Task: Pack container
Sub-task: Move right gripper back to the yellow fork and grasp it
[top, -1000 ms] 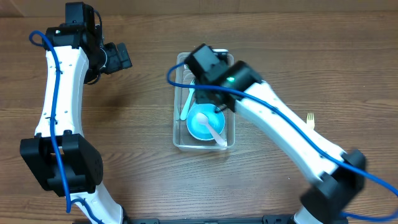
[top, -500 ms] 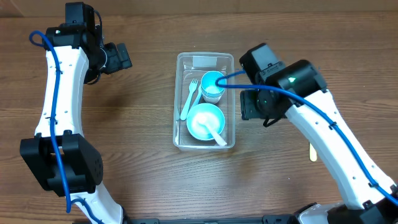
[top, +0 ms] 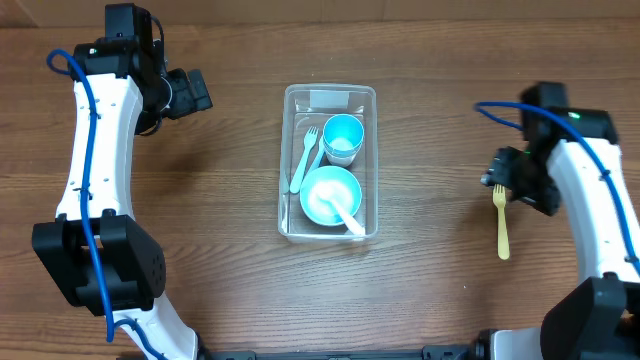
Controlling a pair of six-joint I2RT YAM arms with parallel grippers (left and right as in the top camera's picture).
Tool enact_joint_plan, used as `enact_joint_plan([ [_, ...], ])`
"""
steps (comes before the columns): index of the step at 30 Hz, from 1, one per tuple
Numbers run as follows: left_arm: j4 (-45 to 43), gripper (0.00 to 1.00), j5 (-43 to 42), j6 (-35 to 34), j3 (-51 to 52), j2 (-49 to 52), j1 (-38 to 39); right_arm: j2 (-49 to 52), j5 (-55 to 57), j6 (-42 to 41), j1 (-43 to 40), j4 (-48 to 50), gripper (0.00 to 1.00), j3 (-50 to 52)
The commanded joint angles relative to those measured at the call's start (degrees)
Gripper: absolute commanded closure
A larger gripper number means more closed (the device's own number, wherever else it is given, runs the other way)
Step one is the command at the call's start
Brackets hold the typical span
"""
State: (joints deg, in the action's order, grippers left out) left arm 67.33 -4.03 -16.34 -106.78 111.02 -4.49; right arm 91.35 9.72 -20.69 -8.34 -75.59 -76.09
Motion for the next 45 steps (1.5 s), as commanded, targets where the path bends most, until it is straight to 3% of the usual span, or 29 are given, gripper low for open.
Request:
enact_joint_plan([
  [1,-0.1,0.0,0.0,0.9,-1.3,0.6,0.0,0.1,-3.9,4.5,-6.0,4.0,0.23,2.7],
  [5,-0.1,0.0,0.0,0.9,-1.3,0.6,0.0,0.1,-3.4,5.0,-8.3,10.0,0.24,5.7],
  [8,-0.1,0.0,0.0,0.9,-1.3,0.6,0.0,0.1,-3.4,10.4,-8.4,14.5,0.24,8.7],
  [12,-0.1,0.0,0.0,0.9,-1.3,0.6,0.0,0.1,-3.4,17.1,-8.5,20.0,0.02,15.4],
  [19,-0.1,0.0,0.0,0.9,-1.3,0.6,0.0,0.1,-3.4,19.5,-8.5,28.7,0.04,26.8],
  [22,-0.1,0.0,0.0,0.9,-1.3,0.6,0.0,0.1,-4.2,19.5,-8.5,31.3,0.09,29.1],
  [32,-0.1,0.0,0.0,0.9,-1.3,0.6,0.0,0.1,-7.6,19.4,-8.4,36.4,0.78,29.4],
  [45,-0.1,0.0,0.0,0.9,-1.3,0.6,0.0,0.0,-12.9,19.2,-8.4,36.2,0.8,28.1],
])
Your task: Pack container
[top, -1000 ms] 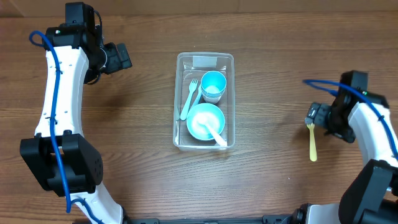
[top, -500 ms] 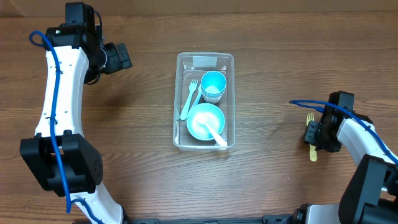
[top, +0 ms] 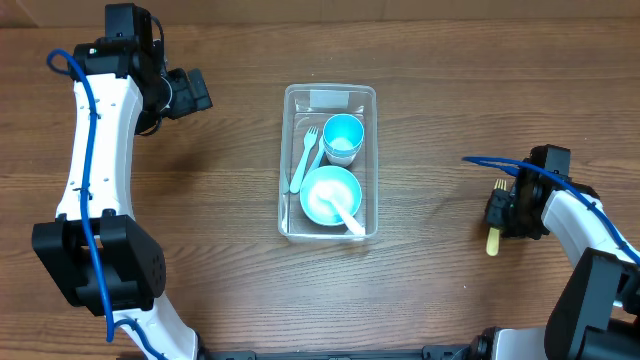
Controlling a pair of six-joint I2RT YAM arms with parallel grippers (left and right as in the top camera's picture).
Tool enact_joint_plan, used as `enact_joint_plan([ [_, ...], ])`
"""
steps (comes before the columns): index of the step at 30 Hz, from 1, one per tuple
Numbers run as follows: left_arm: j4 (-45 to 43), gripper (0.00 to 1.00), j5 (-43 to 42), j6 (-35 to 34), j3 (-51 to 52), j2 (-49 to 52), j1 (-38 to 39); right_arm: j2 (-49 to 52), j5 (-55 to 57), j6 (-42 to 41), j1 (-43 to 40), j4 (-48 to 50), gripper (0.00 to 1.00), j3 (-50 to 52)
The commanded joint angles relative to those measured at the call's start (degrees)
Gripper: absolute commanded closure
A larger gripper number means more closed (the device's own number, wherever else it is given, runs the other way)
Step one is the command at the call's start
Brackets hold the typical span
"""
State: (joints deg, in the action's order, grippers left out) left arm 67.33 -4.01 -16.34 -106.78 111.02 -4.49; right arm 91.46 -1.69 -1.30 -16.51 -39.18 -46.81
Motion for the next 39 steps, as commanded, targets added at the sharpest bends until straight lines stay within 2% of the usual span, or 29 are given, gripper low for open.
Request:
enact_joint_plan([
  [1,-0.1,0.0,0.0,0.9,-1.3,0.6,0.0,-0.1,-2.1,-0.2,-0.3,-0.6,0.81,-1.7],
  [6,-0.1,0.0,0.0,0.9,-1.3,0.6,0.0,-0.1,-4.4,-0.4,-0.3,-2.6,0.91,-4.5],
  [12,-0.1,0.0,0.0,0.9,-1.3,0.6,0.0,-0.1,-2.2,-0.4,-0.3,-3.0,0.86,-4.5],
  [17,-0.1,0.0,0.0,0.9,-1.3,0.6,0.0,0.0,0.6,-3.4,-0.3,-1.2,0.54,-3.4],
  [22,-0.1,0.0,0.0,0.9,-1.3,0.6,0.0,0.1,0.1,-4.7,-0.3,4.8,0.51,-0.5],
  [27,-0.1,0.0,0.0,0.9,-1.3,0.6,0.0,2.1,0.1,-8.0,-0.3,8.9,0.6,0.7],
  [34,-0.1,0.0,0.0,0.9,-1.3,0.6,0.0,2.3,0.1,-7.9,-0.3,8.8,0.86,0.7],
  [39,-0.1,0.0,0.0,0.9,-1.3,0.6,0.0,2.3,0.1,-7.9,-0.3,6.6,0.86,-1.0],
])
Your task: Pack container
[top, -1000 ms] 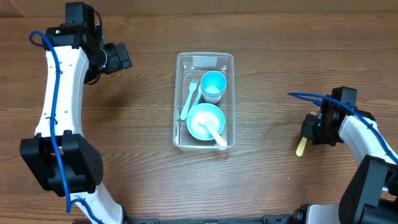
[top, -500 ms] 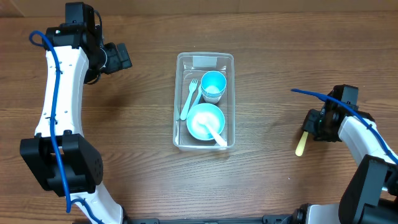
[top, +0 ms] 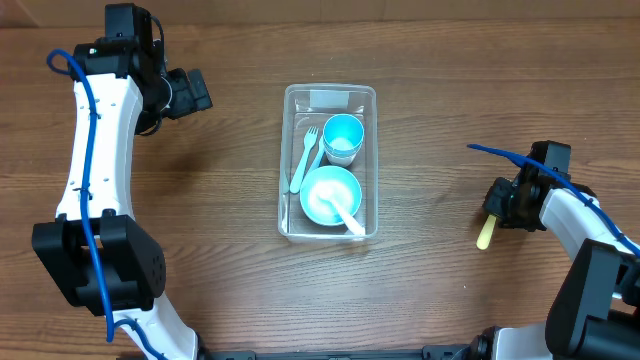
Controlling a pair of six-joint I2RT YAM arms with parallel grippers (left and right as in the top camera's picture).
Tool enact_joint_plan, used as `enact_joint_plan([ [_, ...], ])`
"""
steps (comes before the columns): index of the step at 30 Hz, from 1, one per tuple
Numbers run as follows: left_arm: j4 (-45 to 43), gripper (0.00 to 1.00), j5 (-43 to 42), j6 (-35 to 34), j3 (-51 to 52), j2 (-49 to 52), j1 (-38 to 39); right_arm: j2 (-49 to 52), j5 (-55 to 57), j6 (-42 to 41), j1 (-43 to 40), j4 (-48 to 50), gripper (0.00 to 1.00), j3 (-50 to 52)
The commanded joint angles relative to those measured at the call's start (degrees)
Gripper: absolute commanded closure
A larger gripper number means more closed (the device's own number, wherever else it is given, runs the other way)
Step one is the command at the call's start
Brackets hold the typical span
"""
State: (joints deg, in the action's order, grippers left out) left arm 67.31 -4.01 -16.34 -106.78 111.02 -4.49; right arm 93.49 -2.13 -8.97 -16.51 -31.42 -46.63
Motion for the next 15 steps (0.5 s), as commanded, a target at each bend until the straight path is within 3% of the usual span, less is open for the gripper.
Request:
enact_joint_plan([
  [1,-0.1,0.0,0.0,0.9,-1.3,0.6,0.0,0.3,0.5,-0.2,-0.2,-2.3,0.86,-2.2],
  [8,-0.1,0.0,0.0,0.9,-1.3,0.6,0.0,0.3,0.5,0.0,2.7,-11.0,0.85,-11.1],
  [15,-0.1,0.0,0.0,0.9,-1.3,0.6,0.0,0.3,0.5,-0.1,13.1,-18.4,0.85,-23.0],
])
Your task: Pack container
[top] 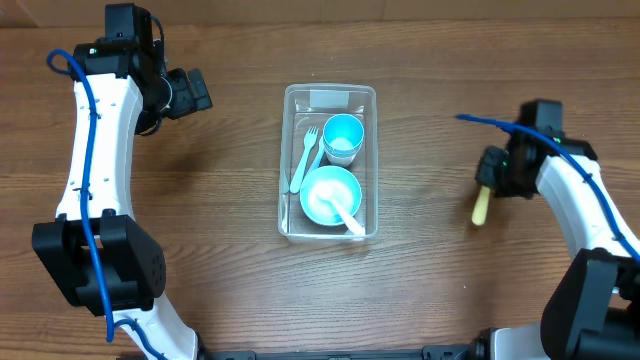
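A clear plastic container (287,120) stands mid-table in the overhead view. Inside it are a blue cup (343,138), a blue bowl (325,195) with a white spoon (349,218), and a light blue fork (303,160). Far right of the container, my right gripper (487,180) is shut on the tine end of a yellow fork (481,208), whose handle sticks out below it, slanting down-left. My left gripper (196,92) hangs at the far left, away from the container; its jaws are too dark to read.
The blue cables of both arms run along their white links. Bare wooden table (430,120) lies between the container and each gripper. Nothing else stands on the table.
My right gripper has moved up the frame, away from the front edge and slightly left, with the yellow fork in it. The left arm and the container's contents have not changed.
The yellow fork lay flat on the table at the right, with my right gripper just above its tines. Then the gripper was down over the tine end. Then the fork sat tilted in the gripper, and now it is carried farther back.
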Controlling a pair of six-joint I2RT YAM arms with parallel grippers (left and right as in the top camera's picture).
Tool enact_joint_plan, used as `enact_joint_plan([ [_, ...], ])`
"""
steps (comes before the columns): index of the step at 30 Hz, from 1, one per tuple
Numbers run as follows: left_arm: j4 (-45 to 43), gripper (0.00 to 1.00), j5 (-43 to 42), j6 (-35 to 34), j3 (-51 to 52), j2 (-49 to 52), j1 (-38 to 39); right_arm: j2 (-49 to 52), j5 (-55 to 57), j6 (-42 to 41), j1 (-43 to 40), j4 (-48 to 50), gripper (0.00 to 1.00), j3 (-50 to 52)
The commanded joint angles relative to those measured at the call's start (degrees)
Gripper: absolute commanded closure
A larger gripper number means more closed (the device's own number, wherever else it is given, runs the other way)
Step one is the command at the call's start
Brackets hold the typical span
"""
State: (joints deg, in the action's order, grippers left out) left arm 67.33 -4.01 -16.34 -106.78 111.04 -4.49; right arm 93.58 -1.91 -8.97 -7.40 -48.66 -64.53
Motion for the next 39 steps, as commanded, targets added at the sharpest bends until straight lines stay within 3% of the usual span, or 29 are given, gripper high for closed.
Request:
enact_joint_plan([
  [1,-0.1,0.0,0.0,0.9,-1.3,0.6,0.0,0.2,0.3,-0.1,5.7,-2.0,0.85,-6.8],
  [15,-0.1,0.0,0.0,0.9,-1.3,0.6,0.0,0.2,-2.2,-5.4,26.9,-11.9,0.85,-30.0],
  [26,-0.1,0.0,0.0,0.9,-1.3,0.6,0.0,0.3,2.6,-7.4,20.9,-17.5,0.68,-28.5],
  [32,-0.1,0.0,0.0,0.9,-1.3,0.6,0.0,3.0,-0.3,-7.4,20.8,-10.1,0.78,-18.7],
  [36,-0.1,0.0,0.0,0.9,-1.3,0.6,0.0,6.6,-6.0,-7.4,20.8,-4.2,0.96,-14.7],
  [39,-0.1,0.0,0.0,0.9,-1.3,0.6,0.0,8.3,-7.2,-7.4,21.0,-3.0,0.96,-14.6],
])
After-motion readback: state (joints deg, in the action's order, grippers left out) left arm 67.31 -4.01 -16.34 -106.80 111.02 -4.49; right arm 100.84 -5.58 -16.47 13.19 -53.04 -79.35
